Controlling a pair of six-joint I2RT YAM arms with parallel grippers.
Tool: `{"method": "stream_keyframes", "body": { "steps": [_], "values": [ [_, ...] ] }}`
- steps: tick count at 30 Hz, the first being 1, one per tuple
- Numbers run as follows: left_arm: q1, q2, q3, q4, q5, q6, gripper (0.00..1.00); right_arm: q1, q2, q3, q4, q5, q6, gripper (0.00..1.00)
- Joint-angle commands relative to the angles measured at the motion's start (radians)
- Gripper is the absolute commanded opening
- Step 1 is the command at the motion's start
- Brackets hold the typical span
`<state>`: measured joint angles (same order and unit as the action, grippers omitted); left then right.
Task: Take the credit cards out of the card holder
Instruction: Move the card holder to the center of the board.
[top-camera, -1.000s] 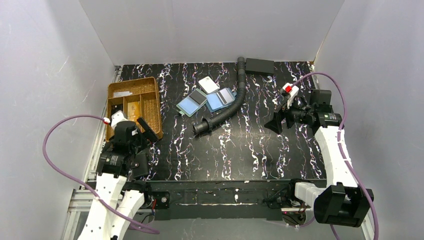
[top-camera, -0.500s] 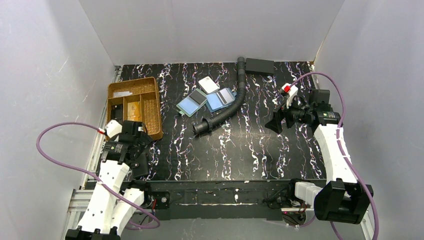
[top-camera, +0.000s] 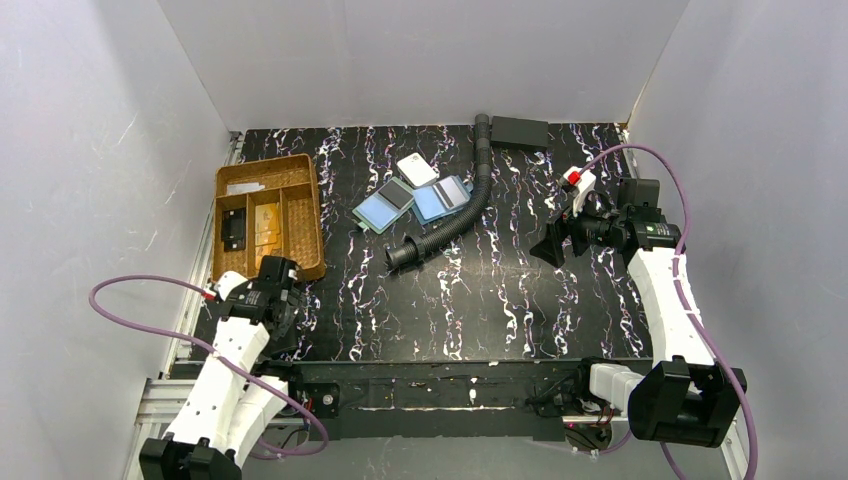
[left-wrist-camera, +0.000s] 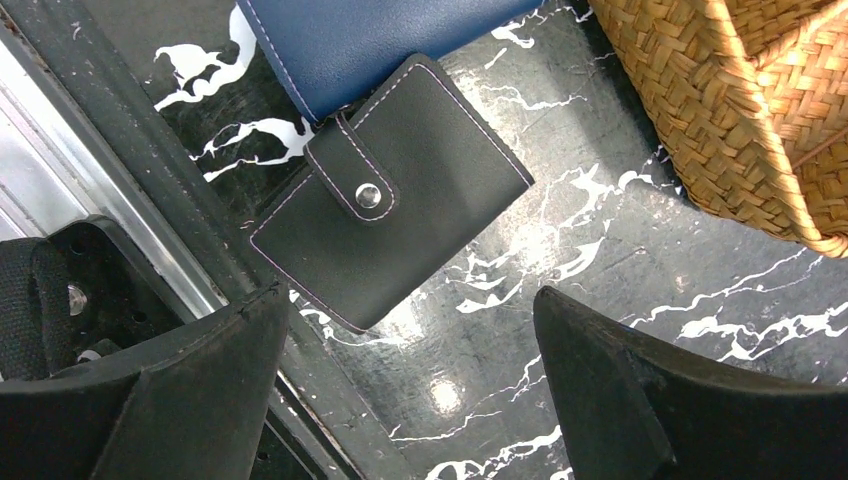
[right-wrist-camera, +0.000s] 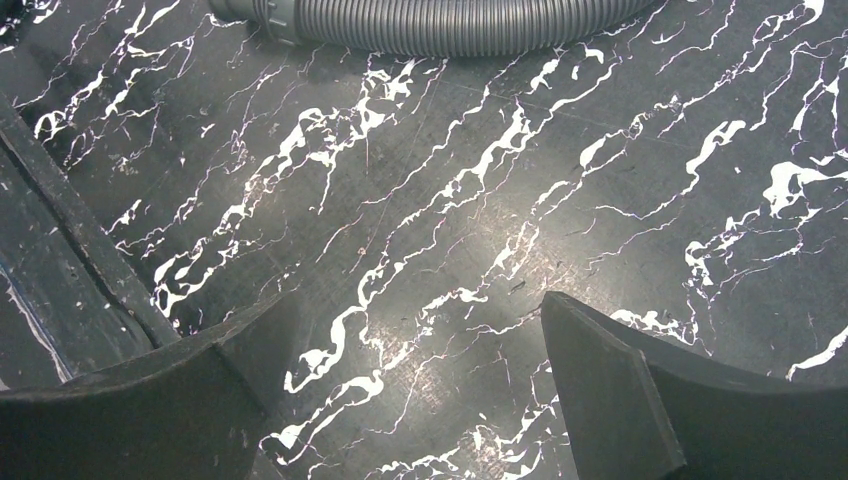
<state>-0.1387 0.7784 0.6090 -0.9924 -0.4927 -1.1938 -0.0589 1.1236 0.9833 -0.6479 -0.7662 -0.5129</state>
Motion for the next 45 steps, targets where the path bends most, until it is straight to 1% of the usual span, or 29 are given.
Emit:
{"method": "stream_keyframes", "body": {
  "steps": [1,4,6,10,13,15,18,19,21,23,26,30,34,38,41,45],
  "values": [
    [0.008,-0.031,0.005,-0.005,0.006,0.024,0.91,-0.004,-0.017,0.000,0.036,-0.048,-0.007,1.00],
    [0.008,-0.083,0.027,-0.013,0.058,0.122,0.92,-0.003,-0.008,0.007,0.031,-0.087,-0.001,1.00],
    [0.008,-0.085,0.051,-0.041,0.077,0.172,0.93,-0.001,0.006,0.016,0.009,-0.118,-0.022,1.00],
    [0.008,-0.044,0.112,-0.103,0.106,0.199,0.93,0.033,0.037,0.015,-0.062,-0.160,-0.082,1.00],
    [0.008,0.001,0.166,-0.107,0.123,0.257,0.90,0.057,0.033,-0.018,-0.088,-0.186,-0.129,1.00],
    [0.008,0.051,0.204,-0.122,0.133,0.326,0.87,0.078,0.016,-0.050,-0.074,-0.204,-0.140,1.00],
    [0.008,0.130,0.259,-0.184,0.107,0.381,0.87,0.085,-0.020,-0.105,0.003,-0.226,-0.097,1.00],
    [0.008,0.154,0.270,-0.198,0.096,0.380,0.87,0.086,-0.033,-0.103,0.002,-0.215,-0.099,1.00],
    [0.008,0.198,0.279,-0.197,0.117,0.395,0.83,0.086,-0.059,-0.107,0.011,-0.201,-0.096,1.00],
    [0.008,0.259,0.265,-0.185,0.121,0.393,0.83,0.092,-0.075,-0.120,0.023,-0.199,-0.080,1.00],
    [0.005,0.337,0.213,-0.137,0.132,0.396,0.76,0.117,-0.075,-0.126,0.012,-0.196,-0.080,1.00],
    [-0.025,0.412,0.216,-0.089,0.129,0.401,0.72,0.143,-0.063,-0.123,0.003,-0.180,-0.081,1.00],
    [-0.060,0.516,0.216,-0.074,0.108,0.395,0.73,0.175,-0.058,-0.122,0.013,-0.143,-0.085,1.00],
    [-0.098,0.579,0.206,-0.088,0.059,0.358,0.73,0.200,-0.051,-0.124,0.019,-0.103,-0.092,1.00],
    [-0.124,0.588,0.225,-0.118,0.005,0.317,0.72,0.223,-0.048,-0.130,0.034,-0.072,-0.095,1.00],
    [-0.124,0.582,0.221,-0.116,0.003,0.285,0.72,0.229,-0.024,-0.134,0.036,-0.063,-0.096,1.00]
  ]
}}
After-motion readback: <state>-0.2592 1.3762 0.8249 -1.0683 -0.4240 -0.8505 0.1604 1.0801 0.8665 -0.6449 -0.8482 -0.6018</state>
